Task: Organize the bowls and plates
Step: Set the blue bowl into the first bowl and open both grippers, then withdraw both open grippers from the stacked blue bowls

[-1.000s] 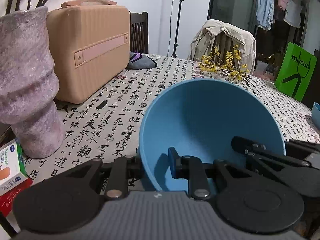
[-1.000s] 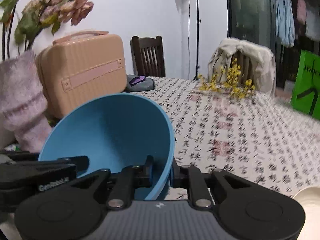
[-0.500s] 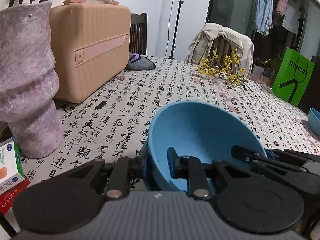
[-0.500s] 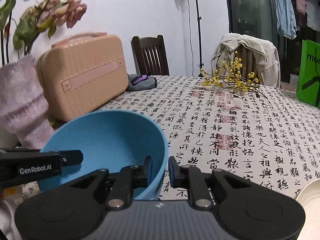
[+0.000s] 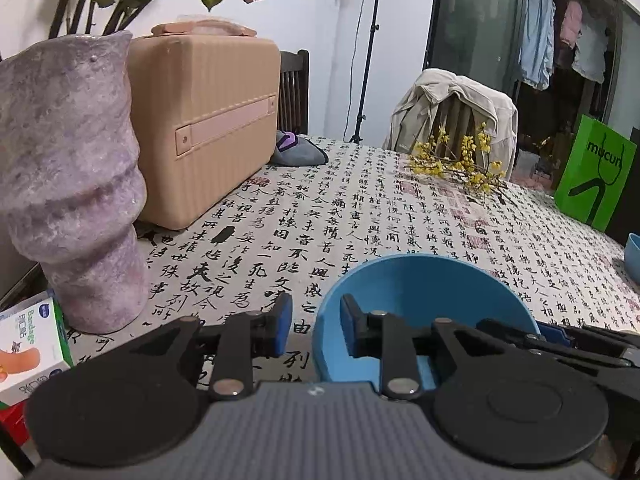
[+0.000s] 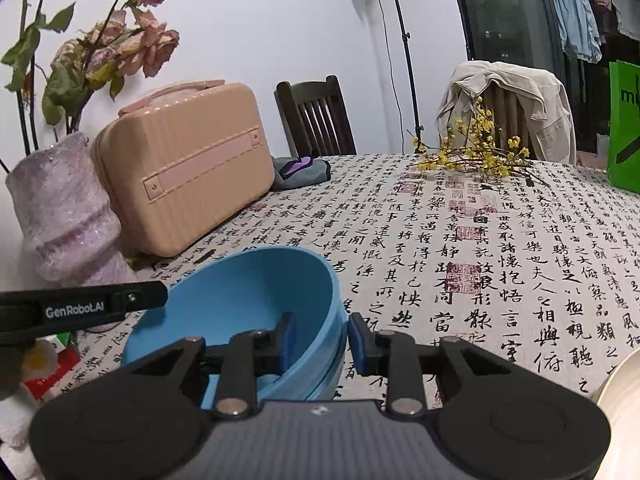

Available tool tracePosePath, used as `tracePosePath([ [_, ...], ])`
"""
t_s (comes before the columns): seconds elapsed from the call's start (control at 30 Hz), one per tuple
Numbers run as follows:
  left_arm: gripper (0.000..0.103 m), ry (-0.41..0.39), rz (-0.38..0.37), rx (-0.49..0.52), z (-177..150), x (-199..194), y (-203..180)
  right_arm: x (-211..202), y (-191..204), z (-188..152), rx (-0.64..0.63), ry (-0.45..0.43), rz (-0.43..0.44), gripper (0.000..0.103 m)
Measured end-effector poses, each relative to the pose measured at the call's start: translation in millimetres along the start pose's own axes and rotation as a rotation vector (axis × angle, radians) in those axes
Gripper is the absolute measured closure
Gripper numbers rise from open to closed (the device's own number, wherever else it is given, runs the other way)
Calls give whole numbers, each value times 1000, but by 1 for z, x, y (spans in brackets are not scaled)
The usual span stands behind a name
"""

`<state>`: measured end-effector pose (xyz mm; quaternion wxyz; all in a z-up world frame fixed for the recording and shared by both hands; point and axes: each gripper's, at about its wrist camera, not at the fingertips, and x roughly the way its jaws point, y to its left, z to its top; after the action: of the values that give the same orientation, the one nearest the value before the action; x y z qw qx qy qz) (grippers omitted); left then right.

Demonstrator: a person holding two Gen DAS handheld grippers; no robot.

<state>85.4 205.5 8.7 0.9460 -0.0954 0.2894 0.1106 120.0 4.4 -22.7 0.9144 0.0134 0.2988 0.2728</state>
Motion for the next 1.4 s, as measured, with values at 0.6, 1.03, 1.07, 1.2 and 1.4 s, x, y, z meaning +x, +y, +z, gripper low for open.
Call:
tracePosePath([
  [0.6, 0, -233, -94, -92, -36, -62, 2, -71, -41, -32, 27, -125, 20, 0],
  [1.03, 0, -287, -191, -65, -68, -84, -31, -128, -74, -73, 42, -227, -116, 0],
  [1.07, 0, -284, -194, -59, -69, -85, -34, -130, -76, -76, 45, -224, -127, 0],
  [1.2, 0, -278, -202, -50, -72, -85, -42, -138, -84, -86, 52, -224, -160, 0],
  [1.4, 0, -258, -217, -34, -77, -84, -54, -150, -93, -99, 78, -242, -199, 0],
])
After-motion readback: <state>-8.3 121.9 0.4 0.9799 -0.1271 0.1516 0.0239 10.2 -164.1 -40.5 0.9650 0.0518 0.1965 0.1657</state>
